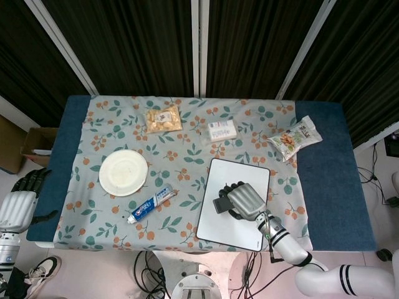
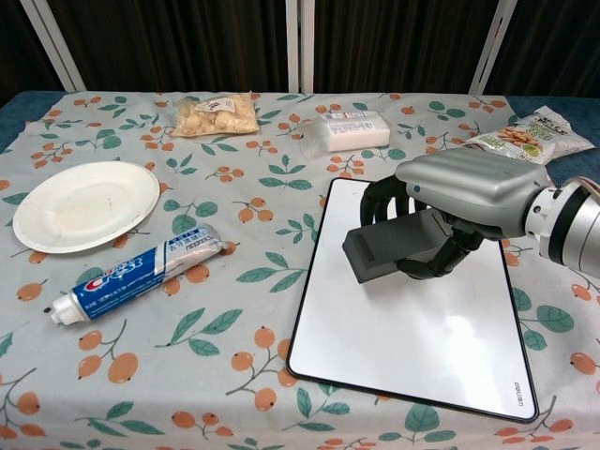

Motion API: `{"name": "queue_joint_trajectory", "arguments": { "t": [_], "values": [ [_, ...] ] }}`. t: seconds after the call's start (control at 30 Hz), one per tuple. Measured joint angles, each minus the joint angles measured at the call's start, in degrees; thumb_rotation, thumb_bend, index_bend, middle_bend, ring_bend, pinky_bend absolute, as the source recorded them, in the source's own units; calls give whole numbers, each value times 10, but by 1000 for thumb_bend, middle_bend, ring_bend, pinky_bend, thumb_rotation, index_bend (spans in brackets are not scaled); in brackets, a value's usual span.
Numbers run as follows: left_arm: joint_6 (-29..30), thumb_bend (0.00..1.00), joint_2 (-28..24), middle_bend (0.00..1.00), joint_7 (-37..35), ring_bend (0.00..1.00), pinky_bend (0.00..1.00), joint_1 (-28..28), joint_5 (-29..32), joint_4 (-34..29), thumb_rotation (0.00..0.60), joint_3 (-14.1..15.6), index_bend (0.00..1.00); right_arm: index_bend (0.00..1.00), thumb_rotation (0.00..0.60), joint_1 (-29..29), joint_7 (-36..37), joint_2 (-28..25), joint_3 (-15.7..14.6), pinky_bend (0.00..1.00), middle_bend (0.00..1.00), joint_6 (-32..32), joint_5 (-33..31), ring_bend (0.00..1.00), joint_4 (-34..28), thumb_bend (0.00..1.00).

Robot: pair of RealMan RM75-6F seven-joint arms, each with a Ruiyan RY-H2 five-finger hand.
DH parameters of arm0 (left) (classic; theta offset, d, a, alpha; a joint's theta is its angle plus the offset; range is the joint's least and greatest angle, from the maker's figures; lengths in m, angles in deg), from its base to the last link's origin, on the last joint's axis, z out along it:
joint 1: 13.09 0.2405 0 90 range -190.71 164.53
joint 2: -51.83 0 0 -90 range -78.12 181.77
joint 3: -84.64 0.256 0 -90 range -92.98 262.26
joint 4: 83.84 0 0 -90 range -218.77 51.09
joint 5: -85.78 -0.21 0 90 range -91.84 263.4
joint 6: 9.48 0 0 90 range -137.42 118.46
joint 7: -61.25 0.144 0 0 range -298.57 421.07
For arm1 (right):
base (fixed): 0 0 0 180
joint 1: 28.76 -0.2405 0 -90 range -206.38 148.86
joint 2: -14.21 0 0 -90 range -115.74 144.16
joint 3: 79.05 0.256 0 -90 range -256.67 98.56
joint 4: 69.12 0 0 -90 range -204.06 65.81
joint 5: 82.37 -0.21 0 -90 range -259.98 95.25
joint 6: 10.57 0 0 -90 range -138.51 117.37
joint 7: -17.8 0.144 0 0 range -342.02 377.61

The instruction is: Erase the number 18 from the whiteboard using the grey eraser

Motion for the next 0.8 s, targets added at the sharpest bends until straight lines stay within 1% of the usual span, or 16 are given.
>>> {"name": "queue_joint_trajectory", "arguments": {
  "t": [0.3,0.53,0.8],
  "values": [
    [-2,46,2,89,-3,61,167,0,0,4,600,0,108,828,600,-4,-10,19,-10,657,620,0,-13,558,4,367],
    [-1,45,0,88,-8,61,168,2,2,10,600,-1,108,844,600,-2,-22,38,-22,665,627,-11,-2,567,5,367],
    [-1,46,0,88,-11,61,168,3,1,12,599,-1,108,860,600,6,-54,52,-43,677,639,-29,13,579,7,370]
  ]
}}
